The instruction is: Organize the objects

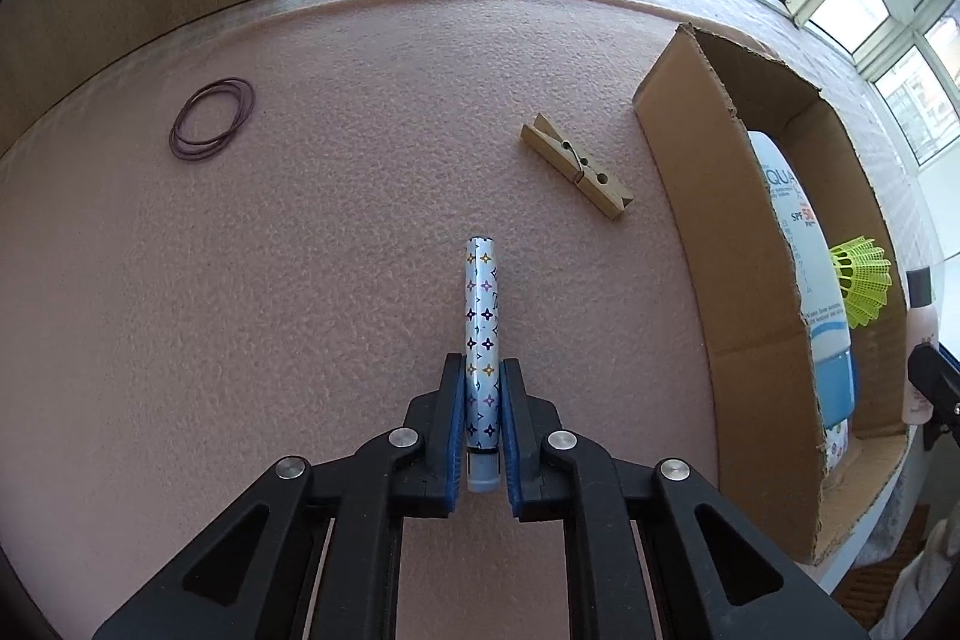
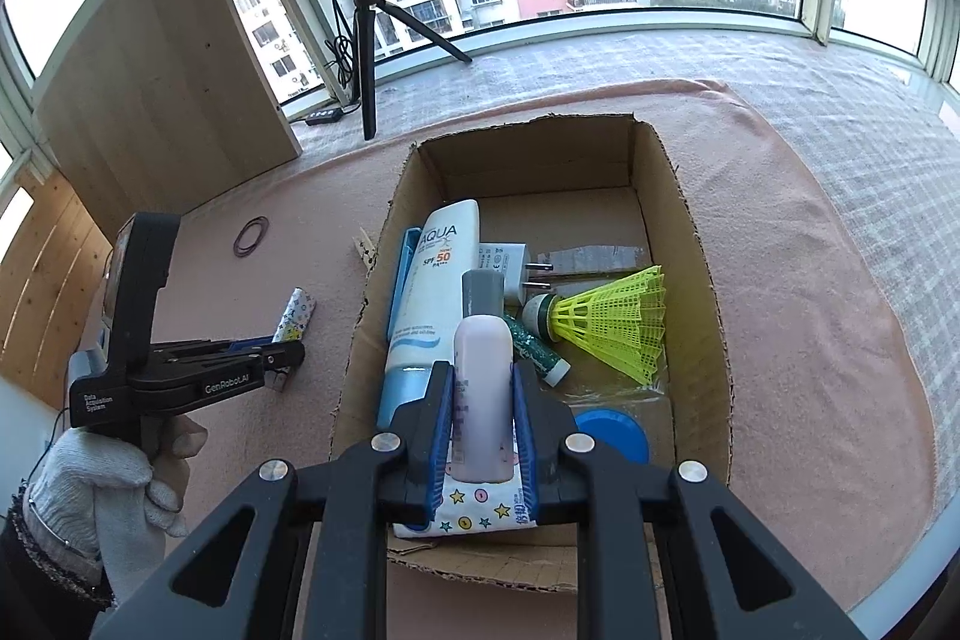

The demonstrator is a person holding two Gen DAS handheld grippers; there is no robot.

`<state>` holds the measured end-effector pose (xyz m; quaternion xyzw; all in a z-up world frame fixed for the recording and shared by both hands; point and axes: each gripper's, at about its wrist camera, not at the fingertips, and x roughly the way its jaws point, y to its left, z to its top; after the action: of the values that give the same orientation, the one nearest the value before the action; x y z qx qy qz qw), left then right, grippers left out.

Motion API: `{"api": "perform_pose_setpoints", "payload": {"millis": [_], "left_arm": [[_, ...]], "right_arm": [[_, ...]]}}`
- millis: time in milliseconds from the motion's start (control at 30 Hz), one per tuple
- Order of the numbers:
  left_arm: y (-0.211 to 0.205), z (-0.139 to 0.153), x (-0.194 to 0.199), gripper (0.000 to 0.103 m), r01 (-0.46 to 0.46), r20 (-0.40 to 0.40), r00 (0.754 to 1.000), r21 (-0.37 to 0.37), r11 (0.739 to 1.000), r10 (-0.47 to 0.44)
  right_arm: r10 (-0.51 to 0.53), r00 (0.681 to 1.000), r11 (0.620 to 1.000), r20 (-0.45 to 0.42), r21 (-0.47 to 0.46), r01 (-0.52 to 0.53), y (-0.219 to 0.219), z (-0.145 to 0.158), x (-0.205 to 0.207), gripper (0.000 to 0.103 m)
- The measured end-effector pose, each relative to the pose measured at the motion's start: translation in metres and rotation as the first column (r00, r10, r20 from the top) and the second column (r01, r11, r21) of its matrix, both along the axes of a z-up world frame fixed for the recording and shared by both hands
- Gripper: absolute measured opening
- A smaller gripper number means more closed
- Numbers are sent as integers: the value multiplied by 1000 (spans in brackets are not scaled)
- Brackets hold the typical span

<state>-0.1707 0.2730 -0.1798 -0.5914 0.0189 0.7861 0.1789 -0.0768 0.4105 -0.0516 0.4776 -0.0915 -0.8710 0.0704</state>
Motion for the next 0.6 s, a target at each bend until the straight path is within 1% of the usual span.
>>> {"api": "perform_pose_setpoints", "payload": {"millis": [67,167,267,367,433,500,600], "left_arm": [[-2,10,4,11,-2,-15,1000,14,1000,3],[2,33,7,11,10,-42,999,50,999,-8],[20,58,7,11,56,-84,995,78,995,-50],[46,74,3,11,112,-113,988,94,989,-101],[67,79,0,11,146,-126,983,88,985,-134],[88,81,-1,11,174,-125,979,98,980,-161],[118,81,-6,11,216,-137,970,92,972,-202]], "right_arm": [[-4,1000,1000,-1,1,4,2,0,0,18],[-8,1000,1000,-4,1,8,4,2,1,18],[-9,1000,1000,1,-7,9,6,3,1,18],[-10,1000,1000,4,-1,10,6,3,2,18],[-11,1000,1000,7,2,11,8,3,3,18],[-16,1000,1000,11,6,16,11,2,4,18],[-28,999,1000,19,2,27,17,1,4,18]]}}
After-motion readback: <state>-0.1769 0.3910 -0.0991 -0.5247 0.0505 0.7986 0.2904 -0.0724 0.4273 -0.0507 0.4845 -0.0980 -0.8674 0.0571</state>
